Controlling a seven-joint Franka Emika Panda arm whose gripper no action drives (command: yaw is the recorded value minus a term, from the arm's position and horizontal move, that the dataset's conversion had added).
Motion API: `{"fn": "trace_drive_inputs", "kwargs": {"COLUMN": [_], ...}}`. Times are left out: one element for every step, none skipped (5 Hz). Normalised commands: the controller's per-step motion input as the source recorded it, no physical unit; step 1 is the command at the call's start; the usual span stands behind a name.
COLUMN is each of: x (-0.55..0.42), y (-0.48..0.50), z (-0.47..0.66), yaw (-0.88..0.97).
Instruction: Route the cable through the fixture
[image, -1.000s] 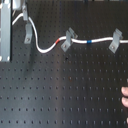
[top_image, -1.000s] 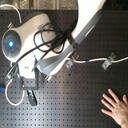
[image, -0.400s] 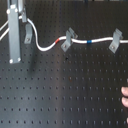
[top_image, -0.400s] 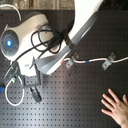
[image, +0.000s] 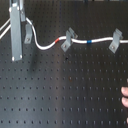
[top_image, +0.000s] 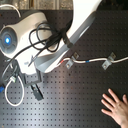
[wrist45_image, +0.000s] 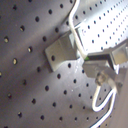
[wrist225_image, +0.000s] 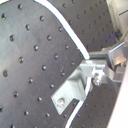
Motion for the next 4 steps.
{"fn": "trace_drive_inputs", "kwargs": {"x": [-0.247, -0.306, -0.347, 0.052], "y": [0.284, 0.107, 0.051, 0.012], "z": [0.18, 0.4, 0.42, 0.0], "yaw": [0.0, 0.0, 0.02, -0.11]}}
